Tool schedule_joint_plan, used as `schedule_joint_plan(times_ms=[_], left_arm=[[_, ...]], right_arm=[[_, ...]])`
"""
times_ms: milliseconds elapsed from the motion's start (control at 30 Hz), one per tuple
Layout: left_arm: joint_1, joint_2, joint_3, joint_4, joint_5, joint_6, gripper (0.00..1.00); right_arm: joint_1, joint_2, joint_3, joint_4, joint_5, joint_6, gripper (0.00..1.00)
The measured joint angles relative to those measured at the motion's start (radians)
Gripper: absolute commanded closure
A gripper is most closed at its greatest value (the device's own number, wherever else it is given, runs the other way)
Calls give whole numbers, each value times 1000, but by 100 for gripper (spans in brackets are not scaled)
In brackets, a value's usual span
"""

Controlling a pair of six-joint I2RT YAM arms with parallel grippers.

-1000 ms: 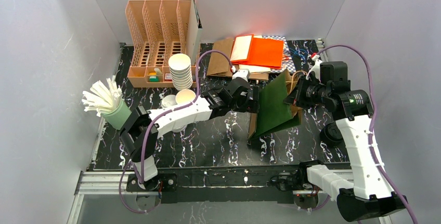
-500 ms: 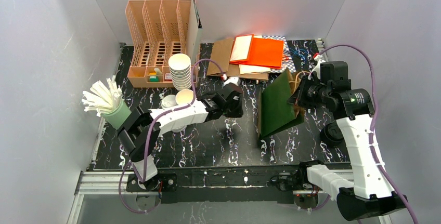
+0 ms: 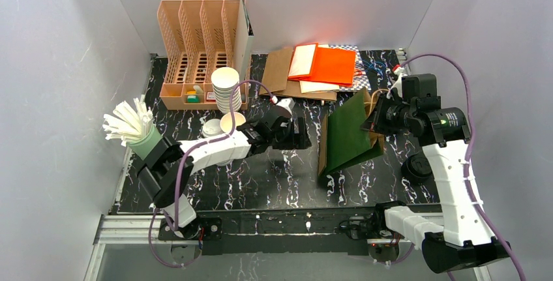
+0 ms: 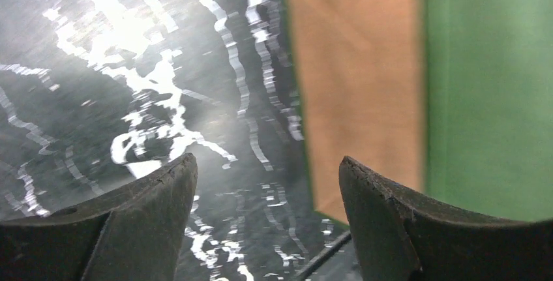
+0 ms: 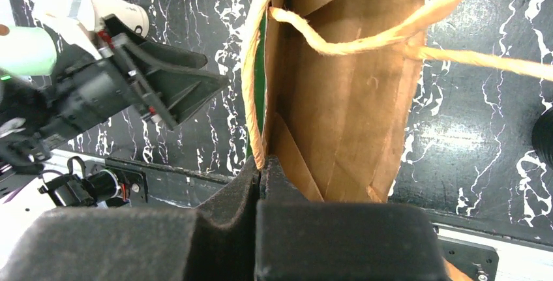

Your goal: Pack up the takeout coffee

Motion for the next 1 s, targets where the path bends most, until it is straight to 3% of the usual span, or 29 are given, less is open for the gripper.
schedule_joint_plan(times_ms=[167,433,500,700,733,1000], left_arm=[[-23,-52,43,97,68,-4,21],[-45,18,121,151,129,-11,34],[-45,52,134,151,139,-10,44],[-45,125,181,114,152,-5,96],[-45,130,185,106,152,-1,100],[-31,130,178,56,140,10,100]], right_arm=[[0,5,0,1,-11,0,99],[0,6,-8,9,-27,4,99],[0,6,-14,11,-32,7,99],[0,6,-16,14,-37,21,99],[0,6,-16,15,-37,22,99],[0,6,-16,4,14,33,99]])
